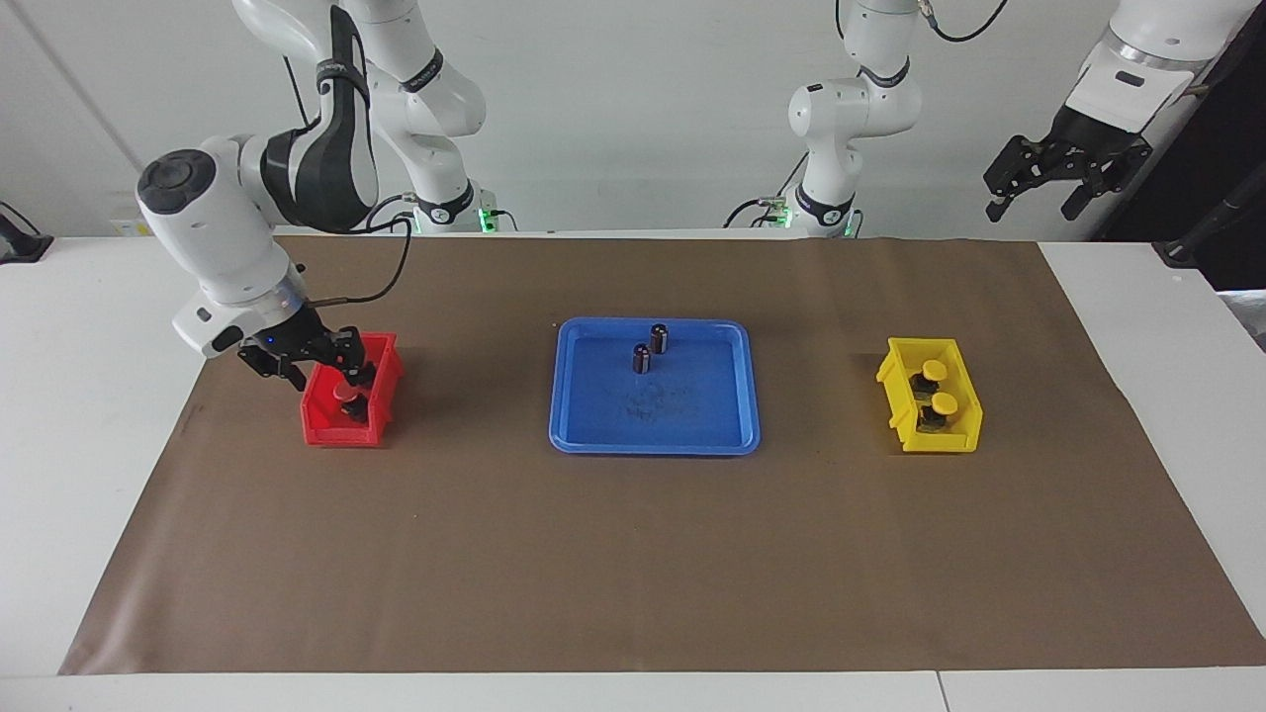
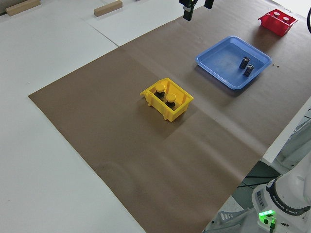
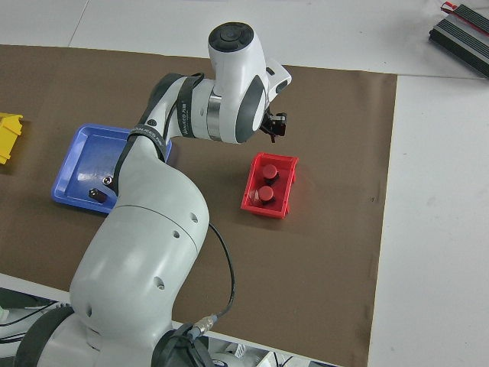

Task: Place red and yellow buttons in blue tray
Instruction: 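Reach the right gripper down and grasp a red button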

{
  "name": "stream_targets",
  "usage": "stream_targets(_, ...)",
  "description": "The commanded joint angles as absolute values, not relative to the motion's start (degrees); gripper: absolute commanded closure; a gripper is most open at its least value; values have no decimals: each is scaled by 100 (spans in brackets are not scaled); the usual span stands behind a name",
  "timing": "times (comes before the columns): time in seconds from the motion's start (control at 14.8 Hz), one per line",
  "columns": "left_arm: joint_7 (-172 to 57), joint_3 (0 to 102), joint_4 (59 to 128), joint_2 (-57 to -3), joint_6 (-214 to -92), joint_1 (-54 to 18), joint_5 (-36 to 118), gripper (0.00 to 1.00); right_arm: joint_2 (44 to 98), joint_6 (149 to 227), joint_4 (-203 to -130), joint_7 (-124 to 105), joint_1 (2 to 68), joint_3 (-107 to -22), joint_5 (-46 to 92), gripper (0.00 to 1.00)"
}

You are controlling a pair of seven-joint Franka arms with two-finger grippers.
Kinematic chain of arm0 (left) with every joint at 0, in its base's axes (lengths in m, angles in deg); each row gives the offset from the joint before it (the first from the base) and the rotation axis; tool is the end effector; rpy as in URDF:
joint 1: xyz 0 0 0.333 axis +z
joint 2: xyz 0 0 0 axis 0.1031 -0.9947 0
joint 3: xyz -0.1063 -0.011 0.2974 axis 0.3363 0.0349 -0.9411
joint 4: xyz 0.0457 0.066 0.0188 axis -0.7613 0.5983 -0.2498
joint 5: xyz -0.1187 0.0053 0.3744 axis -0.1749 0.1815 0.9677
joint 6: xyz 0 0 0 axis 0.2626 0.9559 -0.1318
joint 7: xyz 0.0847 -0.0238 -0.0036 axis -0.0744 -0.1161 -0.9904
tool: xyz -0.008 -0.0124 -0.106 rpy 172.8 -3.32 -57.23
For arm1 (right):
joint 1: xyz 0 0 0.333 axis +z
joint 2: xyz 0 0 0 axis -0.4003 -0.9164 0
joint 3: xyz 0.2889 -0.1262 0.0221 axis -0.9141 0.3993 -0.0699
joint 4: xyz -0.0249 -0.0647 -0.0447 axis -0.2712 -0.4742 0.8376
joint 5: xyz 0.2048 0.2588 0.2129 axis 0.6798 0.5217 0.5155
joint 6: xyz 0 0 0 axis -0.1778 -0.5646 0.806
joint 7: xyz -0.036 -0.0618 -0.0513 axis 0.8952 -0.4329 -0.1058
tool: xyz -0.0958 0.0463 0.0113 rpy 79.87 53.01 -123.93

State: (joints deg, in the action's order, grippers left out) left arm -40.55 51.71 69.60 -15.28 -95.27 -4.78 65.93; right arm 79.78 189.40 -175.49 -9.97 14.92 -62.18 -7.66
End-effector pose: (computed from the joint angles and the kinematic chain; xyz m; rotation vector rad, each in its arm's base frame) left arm 0.5099 -0.0283 0.6903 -3.1367 0.1180 0.0085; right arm 0.5803 -0.0377 0.4217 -3.1303 -0.1089 -0.0067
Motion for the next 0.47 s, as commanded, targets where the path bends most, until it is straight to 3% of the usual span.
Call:
stream_targets(0.0, -4008, 5170, 7134, -1361, -9502, -425, 6480, 0, 8168, 19134, -17871, -792, 1384, -6255, -688, 30)
stream_targets(0.4, -4017, 5170, 7143, -1308, -9494, -425, 6497, 0, 8142, 19530, -18337, -573, 1174, -6255, -688, 32)
